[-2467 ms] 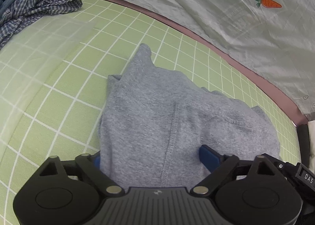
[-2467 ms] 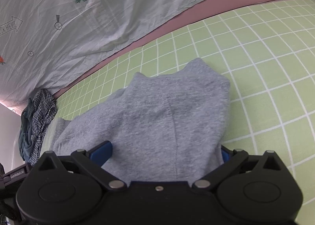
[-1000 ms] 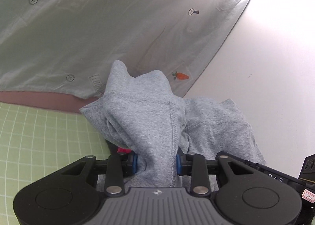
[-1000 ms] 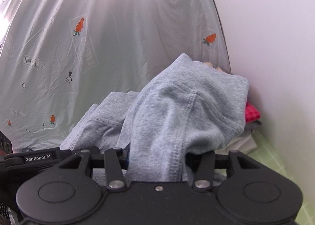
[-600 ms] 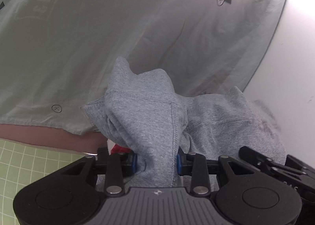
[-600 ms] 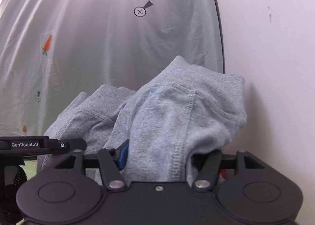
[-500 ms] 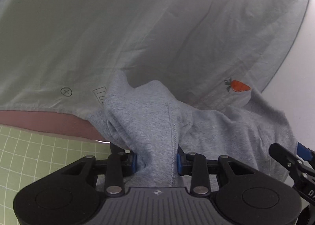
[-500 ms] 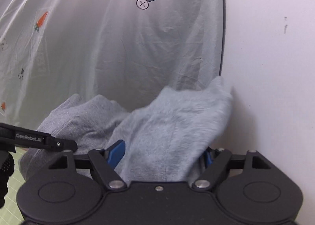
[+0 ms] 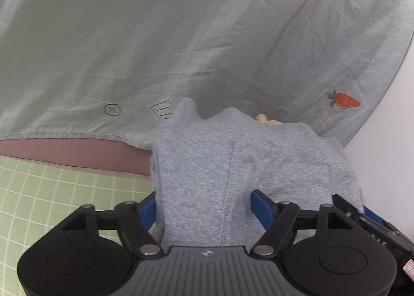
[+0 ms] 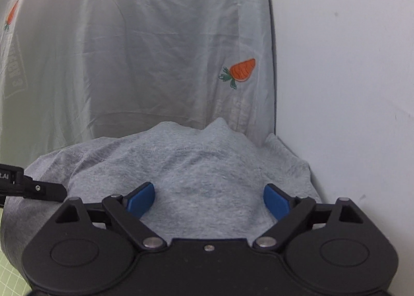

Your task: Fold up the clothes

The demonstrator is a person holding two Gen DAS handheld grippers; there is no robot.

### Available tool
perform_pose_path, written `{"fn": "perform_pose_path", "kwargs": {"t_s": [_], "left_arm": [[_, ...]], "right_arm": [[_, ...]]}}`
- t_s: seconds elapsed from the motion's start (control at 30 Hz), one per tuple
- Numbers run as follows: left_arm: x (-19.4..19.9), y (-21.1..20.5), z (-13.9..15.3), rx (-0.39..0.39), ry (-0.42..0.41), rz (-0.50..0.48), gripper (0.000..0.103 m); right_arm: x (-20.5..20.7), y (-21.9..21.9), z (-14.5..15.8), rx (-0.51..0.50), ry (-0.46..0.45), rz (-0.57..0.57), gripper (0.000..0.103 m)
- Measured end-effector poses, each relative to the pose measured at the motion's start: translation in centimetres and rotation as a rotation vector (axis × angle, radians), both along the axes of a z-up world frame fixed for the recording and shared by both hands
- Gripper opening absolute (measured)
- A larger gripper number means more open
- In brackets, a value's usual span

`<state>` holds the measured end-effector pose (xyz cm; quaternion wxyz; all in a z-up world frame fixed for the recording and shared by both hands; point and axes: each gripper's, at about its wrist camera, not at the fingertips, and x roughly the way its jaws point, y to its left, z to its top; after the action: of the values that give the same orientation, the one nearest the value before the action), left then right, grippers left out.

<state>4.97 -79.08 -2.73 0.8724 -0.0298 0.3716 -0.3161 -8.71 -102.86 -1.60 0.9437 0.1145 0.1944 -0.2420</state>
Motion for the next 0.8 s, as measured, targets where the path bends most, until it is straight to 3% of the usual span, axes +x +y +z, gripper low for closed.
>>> {"fn": "perform_pose_path", "kwargs": {"t_s": [0.1,0.17,0.23,0.33,0.5,0.63,0.8], "left_arm": [[-0.1,1.0,-0.1,0.113,-0.058,0.084,0.081],[-0.2,2.0,-0.1,0.142,-0.066,0.112,0.081],[-0.7,3.4,0.3,0.131,-0.067,0.110,0.085],[-3.1,5.3,1.8,0.099,-0.143,0.085,0.103],[-8.1,7.8,4.4,0.053,-0.241,0.048,0.103],[-12.5,10.0,5.0,0.029,-0.254,0.057,0.103],[-17.7,13.0,4.2,0.030,-0.247,0.000,0.103]], "right_arm": [[0.0,-0.3,0.2,0.017,0.022,-0.011,0.103],[-0.1,0.0,0.6,0.001,0.040,-0.009,0.103],[-0.3,0.2,1.2,-0.008,0.050,-0.007,0.103],[-0.9,0.6,2.6,-0.037,0.069,-0.030,0.102],[-5.2,2.3,5.1,-0.040,0.046,-0.066,0.098],[-9.5,4.8,6.5,-0.009,0.031,-0.088,0.098],[-15.2,9.2,6.6,0.012,0.057,-0.098,0.099]]}}
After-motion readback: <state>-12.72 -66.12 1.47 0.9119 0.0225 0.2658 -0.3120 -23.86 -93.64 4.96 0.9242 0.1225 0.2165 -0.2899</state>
